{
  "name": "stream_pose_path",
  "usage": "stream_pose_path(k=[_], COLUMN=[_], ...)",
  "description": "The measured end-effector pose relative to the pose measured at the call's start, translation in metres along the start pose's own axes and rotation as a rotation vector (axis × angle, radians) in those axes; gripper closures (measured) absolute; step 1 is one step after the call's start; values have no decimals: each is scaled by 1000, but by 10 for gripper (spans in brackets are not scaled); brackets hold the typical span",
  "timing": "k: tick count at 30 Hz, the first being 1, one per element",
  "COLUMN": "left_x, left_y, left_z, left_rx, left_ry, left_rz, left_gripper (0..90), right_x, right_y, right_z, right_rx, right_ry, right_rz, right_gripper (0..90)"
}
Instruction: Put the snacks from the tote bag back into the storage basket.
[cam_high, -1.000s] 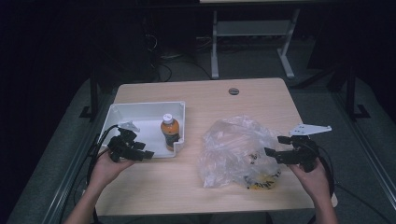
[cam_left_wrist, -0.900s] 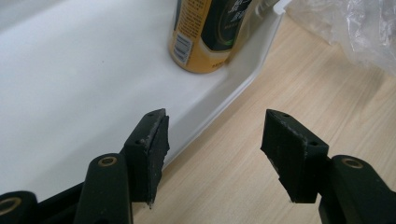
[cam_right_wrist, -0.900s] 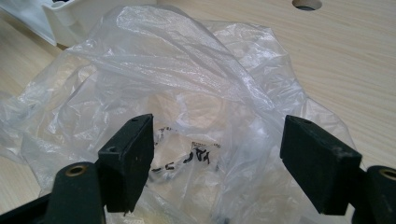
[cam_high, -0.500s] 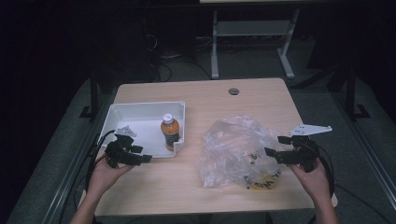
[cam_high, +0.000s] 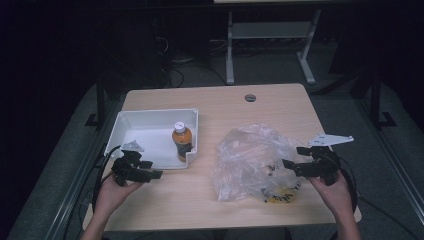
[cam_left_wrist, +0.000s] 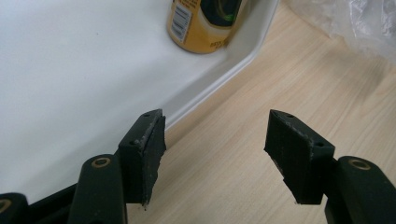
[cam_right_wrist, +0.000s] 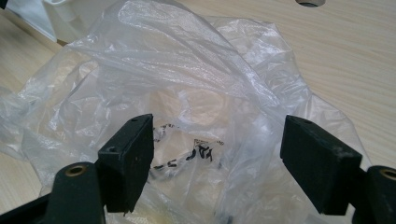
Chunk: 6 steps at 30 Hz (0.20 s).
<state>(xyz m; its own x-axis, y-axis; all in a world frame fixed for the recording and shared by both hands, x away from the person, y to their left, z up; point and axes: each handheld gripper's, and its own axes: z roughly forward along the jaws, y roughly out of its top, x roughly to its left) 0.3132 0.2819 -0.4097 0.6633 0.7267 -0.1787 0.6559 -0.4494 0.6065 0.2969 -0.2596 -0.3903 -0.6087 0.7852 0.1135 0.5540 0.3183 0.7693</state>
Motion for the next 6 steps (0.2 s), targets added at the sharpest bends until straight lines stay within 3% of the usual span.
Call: stream_pose_path(k=[6], left_x=[-7], left_y=[-5], left_z=[1], left_rx=[-25], left_ry=[11], left_rz=[8], left_gripper=[344], right_x=[3], right_y=[-1], right_z=[-1], right_rx=[-9], right_ry=[0], right_rz=[-8], right_gripper=[254])
